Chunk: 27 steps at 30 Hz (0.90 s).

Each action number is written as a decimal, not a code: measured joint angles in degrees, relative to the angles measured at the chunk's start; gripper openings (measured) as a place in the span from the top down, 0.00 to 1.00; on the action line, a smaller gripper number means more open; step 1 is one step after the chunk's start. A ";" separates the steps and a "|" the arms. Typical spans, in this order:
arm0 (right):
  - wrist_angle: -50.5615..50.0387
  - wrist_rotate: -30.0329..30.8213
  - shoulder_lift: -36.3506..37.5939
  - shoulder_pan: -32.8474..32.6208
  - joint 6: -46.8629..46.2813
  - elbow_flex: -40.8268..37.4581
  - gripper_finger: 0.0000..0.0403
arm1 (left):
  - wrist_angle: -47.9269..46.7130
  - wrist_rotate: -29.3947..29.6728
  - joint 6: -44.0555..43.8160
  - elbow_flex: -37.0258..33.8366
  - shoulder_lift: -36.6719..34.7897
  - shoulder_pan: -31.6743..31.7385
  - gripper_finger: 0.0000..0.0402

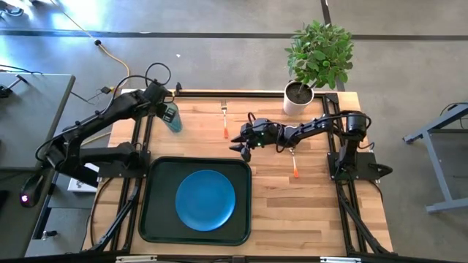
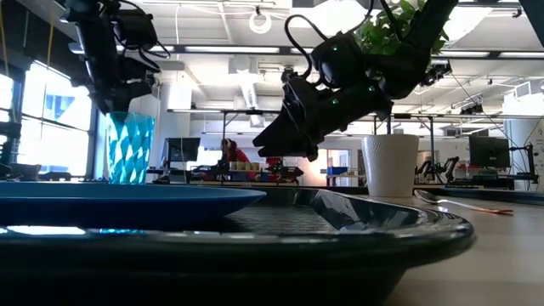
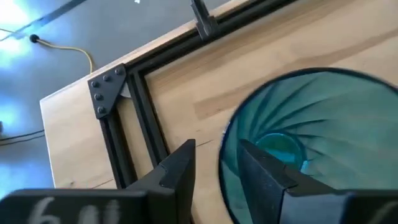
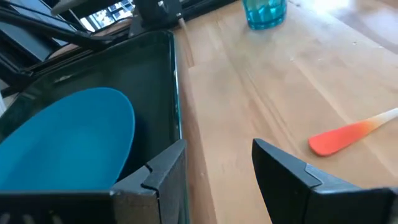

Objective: Pick and place plate/cup/fork/spoon on tray
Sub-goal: Put the blue cup on the black tray to the top right of the blue plate

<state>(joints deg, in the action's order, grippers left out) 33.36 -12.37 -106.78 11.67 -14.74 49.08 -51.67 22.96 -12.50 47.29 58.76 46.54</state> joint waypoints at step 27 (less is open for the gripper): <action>-4.01 12.67 11.21 -1.74 6.06 -6.39 0.57 | 21.02 -15.40 4.54 -0.15 1.63 -13.47 0.99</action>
<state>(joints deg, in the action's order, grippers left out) 29.34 0.30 -95.58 9.94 -8.69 42.69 -30.65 7.55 -7.96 47.13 60.39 33.07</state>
